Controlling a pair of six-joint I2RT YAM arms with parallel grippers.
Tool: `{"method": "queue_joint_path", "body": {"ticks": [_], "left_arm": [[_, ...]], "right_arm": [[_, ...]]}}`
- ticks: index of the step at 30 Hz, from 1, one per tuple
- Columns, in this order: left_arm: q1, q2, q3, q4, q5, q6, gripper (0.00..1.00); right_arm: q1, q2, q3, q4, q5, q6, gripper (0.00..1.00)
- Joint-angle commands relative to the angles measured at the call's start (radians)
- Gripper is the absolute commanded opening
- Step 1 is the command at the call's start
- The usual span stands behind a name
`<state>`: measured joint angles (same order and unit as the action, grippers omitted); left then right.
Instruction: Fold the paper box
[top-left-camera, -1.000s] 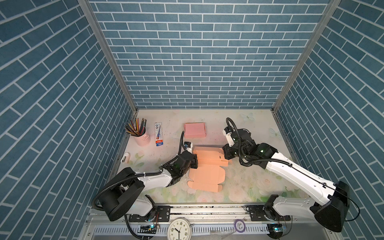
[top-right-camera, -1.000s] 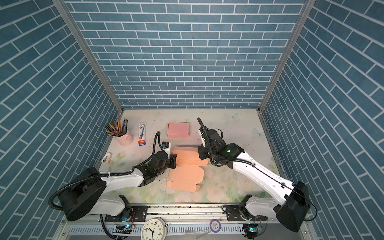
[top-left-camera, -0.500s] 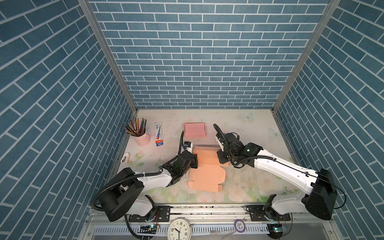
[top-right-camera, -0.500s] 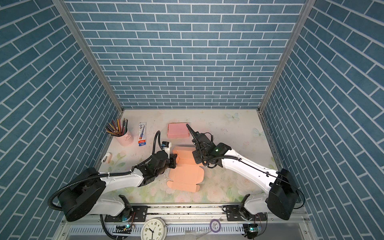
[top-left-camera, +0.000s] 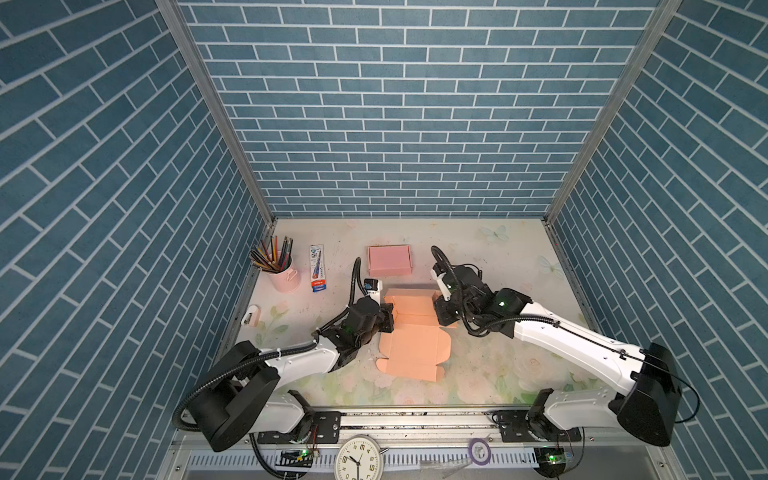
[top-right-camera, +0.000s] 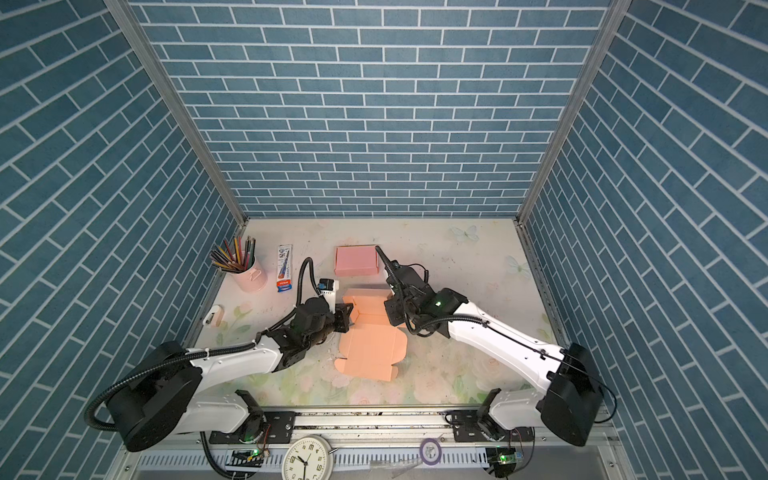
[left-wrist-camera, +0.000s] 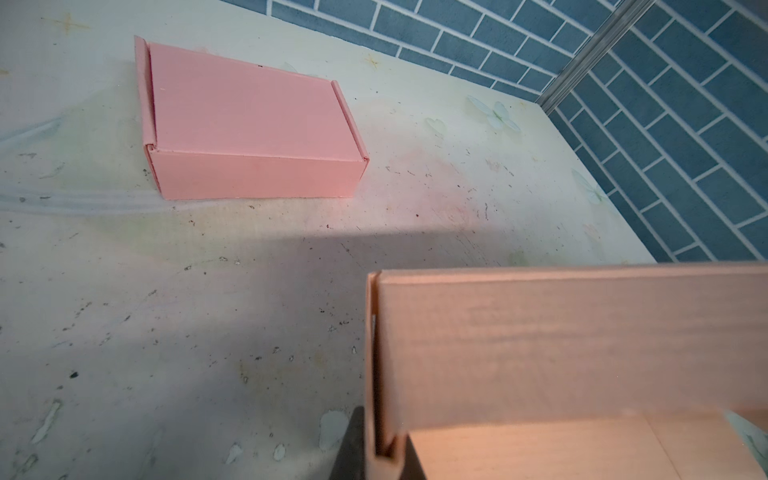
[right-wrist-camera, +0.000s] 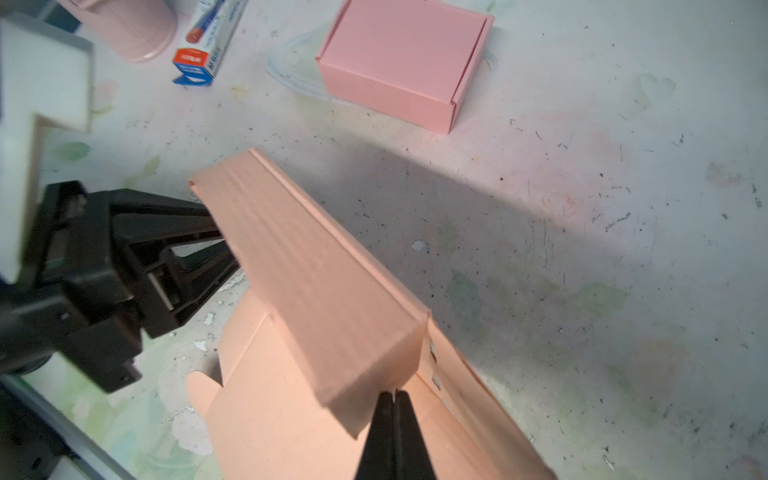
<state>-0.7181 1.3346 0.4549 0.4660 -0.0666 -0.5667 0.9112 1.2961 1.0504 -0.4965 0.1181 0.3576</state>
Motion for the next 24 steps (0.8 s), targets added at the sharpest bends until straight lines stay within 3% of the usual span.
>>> {"method": "queue_joint_path", "body": {"ticks": [1,5,13,24], "left_arm": [[0.039,-0.027,0.005,0.017,0.061,-0.026,0.11],[0.083,-0.052,0.007,0.008,0.102,-0.030,0.11],[0.216,-0.115,0.009,0.009,0.252,-0.083,0.11],[0.323,-0.206,0.013,0.025,0.414,-0.173,0.11]], "right_arm": [[0.005,-0.104,-0.052,0.112,-0.034,-0.056,0.05],[0.006,-0.225,-0.115,0.205,-0.035,-0.062,0.09],[-0.020,-0.433,-0.298,0.419,-0.070,-0.022,0.36],[-0.199,-0.567,-0.527,0.782,-0.326,0.138,0.43]]}}
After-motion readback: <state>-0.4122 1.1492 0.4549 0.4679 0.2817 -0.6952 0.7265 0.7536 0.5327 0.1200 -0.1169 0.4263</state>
